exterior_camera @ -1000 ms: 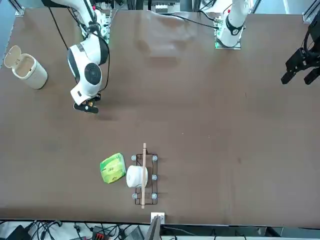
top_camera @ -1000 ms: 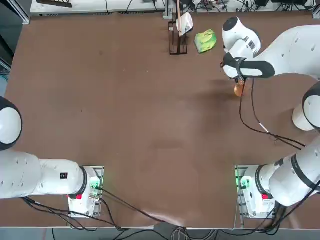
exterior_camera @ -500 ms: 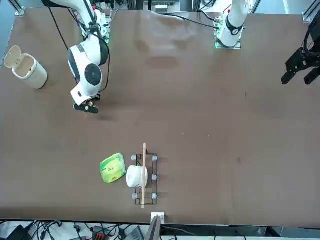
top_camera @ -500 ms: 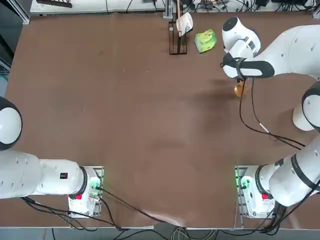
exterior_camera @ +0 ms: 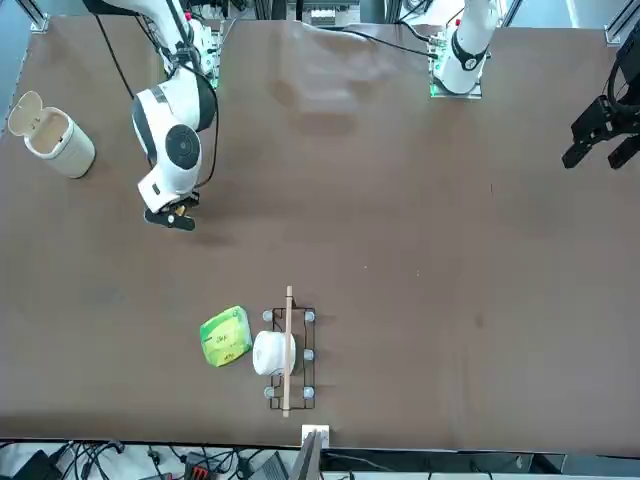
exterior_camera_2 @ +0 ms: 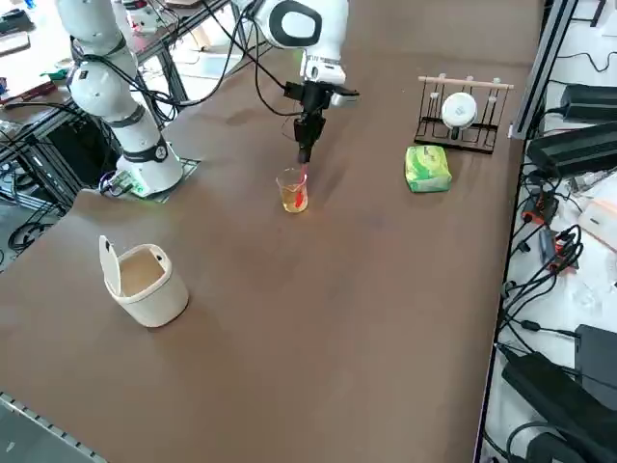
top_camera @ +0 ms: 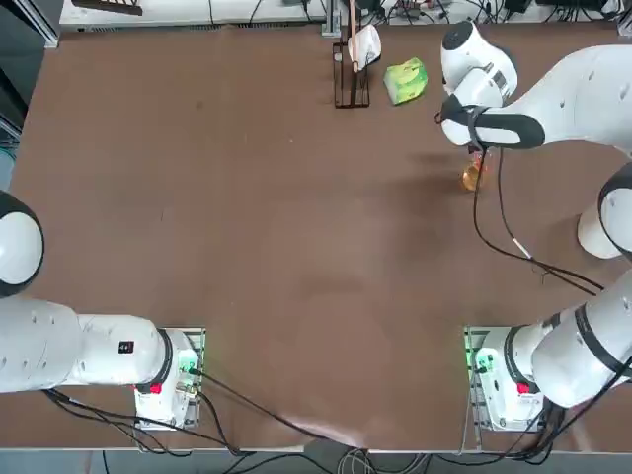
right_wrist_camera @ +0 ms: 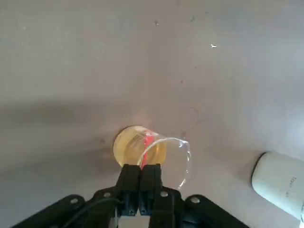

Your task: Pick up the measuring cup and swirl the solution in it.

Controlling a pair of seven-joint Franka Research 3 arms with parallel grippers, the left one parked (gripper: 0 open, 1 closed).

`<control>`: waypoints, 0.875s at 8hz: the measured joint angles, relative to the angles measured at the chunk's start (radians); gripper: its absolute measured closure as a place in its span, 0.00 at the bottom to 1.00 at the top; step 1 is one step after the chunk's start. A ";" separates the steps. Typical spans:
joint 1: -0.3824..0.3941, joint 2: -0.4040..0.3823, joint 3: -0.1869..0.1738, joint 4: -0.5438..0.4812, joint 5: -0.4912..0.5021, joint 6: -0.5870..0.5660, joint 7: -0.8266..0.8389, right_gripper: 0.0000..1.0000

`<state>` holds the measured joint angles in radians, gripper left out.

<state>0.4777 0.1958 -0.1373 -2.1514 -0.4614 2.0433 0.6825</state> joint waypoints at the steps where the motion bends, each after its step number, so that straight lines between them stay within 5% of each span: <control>1: -0.014 -0.011 0.000 0.000 0.026 0.000 -0.026 0.98; 4: -0.064 -0.036 -0.004 0.000 0.201 0.000 -0.243 0.98; 7: -0.114 -0.037 -0.005 0.000 0.263 -0.016 -0.417 0.98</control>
<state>0.3639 0.1587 -0.1426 -2.1518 -0.1986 2.0277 0.2652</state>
